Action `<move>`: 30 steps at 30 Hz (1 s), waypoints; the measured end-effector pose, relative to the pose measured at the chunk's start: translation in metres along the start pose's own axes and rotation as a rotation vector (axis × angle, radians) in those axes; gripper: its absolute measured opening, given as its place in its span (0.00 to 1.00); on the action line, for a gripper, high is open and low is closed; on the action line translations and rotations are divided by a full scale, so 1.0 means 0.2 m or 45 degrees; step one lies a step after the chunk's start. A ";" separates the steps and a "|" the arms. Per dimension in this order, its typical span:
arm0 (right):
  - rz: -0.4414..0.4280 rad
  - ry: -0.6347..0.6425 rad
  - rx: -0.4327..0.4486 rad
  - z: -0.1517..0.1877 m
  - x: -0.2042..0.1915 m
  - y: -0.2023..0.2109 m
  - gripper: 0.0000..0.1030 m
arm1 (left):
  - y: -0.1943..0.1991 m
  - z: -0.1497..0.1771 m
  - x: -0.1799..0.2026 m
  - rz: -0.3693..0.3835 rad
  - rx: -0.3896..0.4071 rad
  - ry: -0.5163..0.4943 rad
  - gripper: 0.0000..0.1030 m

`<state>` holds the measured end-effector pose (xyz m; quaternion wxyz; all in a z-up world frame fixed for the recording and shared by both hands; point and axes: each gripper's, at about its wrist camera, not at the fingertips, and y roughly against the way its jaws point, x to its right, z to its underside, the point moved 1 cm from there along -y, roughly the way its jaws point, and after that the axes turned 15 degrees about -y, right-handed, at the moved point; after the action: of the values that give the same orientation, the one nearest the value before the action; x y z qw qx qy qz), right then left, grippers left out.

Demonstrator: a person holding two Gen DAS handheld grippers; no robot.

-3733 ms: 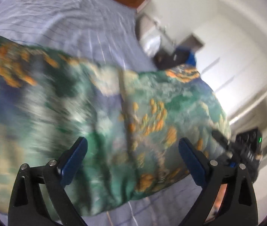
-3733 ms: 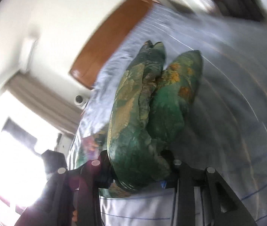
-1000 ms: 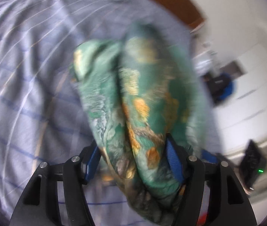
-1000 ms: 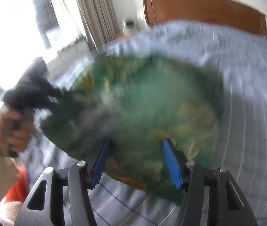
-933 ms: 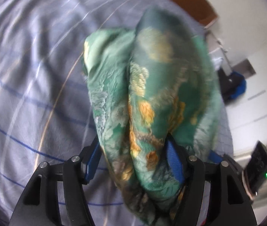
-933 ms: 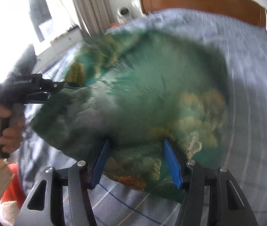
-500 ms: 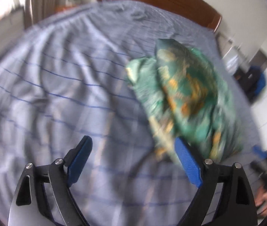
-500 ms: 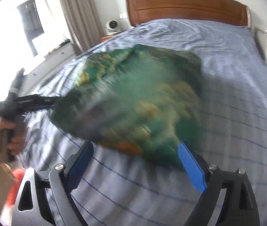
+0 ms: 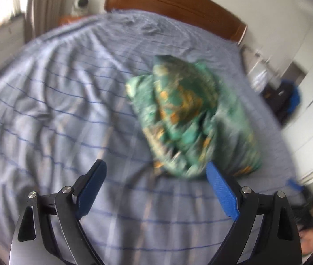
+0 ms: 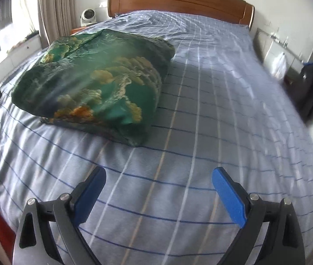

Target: Fold large clothes

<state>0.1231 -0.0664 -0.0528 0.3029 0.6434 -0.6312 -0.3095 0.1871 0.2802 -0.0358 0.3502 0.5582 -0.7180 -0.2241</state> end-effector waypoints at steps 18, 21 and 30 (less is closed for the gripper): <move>-0.921 -0.523 -0.456 -0.64 0.19 -0.90 1.00 | -0.94 -0.30 -0.15 0.353 -0.368 0.095 1.00; -0.944 -0.652 -0.670 -0.64 0.10 -1.14 1.00 | -1.04 -0.29 -0.16 0.401 -0.418 0.155 0.98; -0.549 0.038 -0.236 -0.63 -0.27 -0.73 0.68 | -0.74 -0.27 0.06 0.357 -0.187 -0.002 0.47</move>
<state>0.3121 -0.0094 -0.0873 0.2969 0.7374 -0.4434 -0.4142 0.3215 0.2312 -0.1019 0.4173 0.4251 -0.7709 -0.2255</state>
